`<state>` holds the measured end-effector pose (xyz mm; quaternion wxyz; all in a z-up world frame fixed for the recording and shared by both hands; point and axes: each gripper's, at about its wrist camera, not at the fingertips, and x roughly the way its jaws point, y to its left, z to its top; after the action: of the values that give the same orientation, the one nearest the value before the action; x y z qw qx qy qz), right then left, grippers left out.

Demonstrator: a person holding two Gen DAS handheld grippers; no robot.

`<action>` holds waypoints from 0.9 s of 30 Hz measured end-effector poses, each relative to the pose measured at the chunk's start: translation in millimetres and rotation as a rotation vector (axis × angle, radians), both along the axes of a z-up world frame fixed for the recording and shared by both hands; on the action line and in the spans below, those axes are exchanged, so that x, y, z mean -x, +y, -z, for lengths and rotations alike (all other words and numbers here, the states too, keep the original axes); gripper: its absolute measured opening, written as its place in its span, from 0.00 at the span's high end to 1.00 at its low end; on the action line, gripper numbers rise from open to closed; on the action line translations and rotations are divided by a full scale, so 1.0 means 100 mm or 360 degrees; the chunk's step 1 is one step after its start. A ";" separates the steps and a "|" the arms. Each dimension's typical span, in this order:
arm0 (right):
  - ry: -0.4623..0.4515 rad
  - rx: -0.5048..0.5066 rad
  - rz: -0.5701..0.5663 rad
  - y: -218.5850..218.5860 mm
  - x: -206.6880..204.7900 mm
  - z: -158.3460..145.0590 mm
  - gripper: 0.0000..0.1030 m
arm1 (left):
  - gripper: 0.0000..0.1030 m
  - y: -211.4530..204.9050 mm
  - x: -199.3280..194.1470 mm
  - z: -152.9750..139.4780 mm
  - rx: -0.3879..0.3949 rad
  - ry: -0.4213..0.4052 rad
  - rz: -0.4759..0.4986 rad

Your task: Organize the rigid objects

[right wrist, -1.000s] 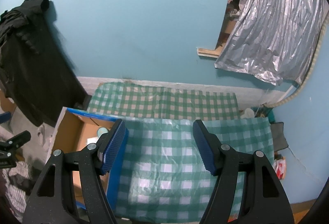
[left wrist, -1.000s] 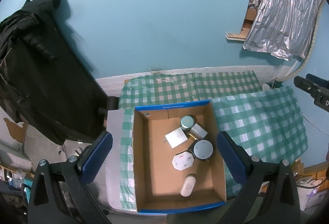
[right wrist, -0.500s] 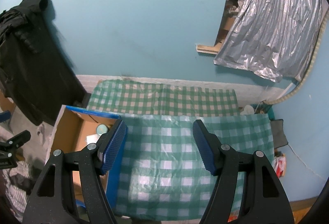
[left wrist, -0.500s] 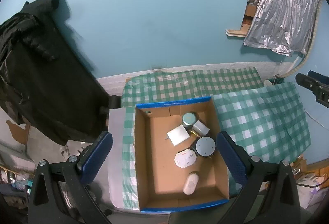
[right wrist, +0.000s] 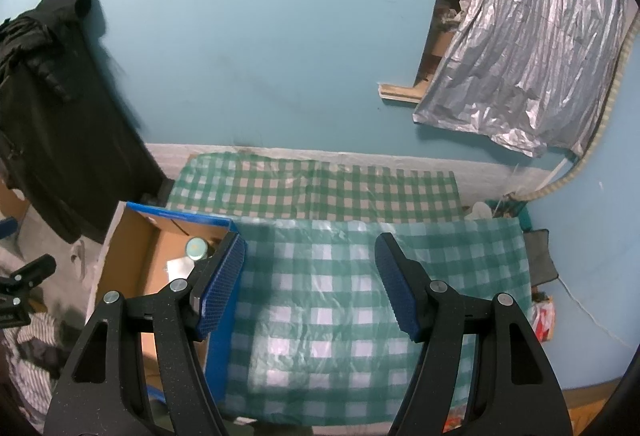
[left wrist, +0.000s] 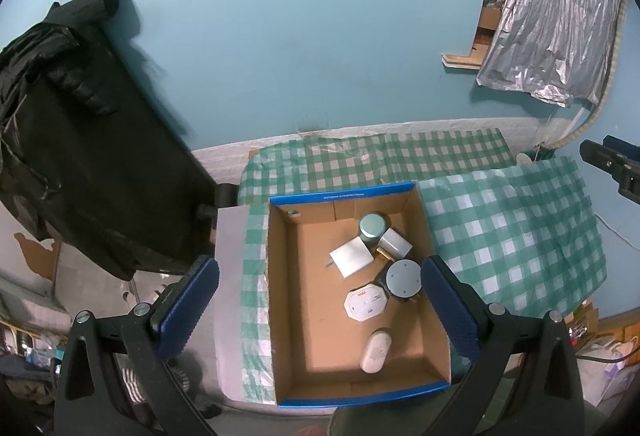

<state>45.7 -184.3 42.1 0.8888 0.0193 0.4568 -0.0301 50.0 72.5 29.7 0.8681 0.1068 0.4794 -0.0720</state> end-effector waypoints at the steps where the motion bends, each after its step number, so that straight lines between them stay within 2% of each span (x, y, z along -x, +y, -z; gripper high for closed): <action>1: 0.0001 0.0002 0.0000 0.00 0.00 0.00 0.35 | 0.01 0.00 0.00 0.00 0.0000 0.0003 0.0000; 27: 0.0011 0.0019 0.0007 0.03 0.02 -0.05 0.35 | 0.01 -0.04 0.05 -0.02 -0.0016 0.0008 0.0032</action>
<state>43.7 -181.1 47.2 0.8873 0.0148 0.4596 -0.0347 44.6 68.7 32.0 0.8657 0.1157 0.4807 -0.0785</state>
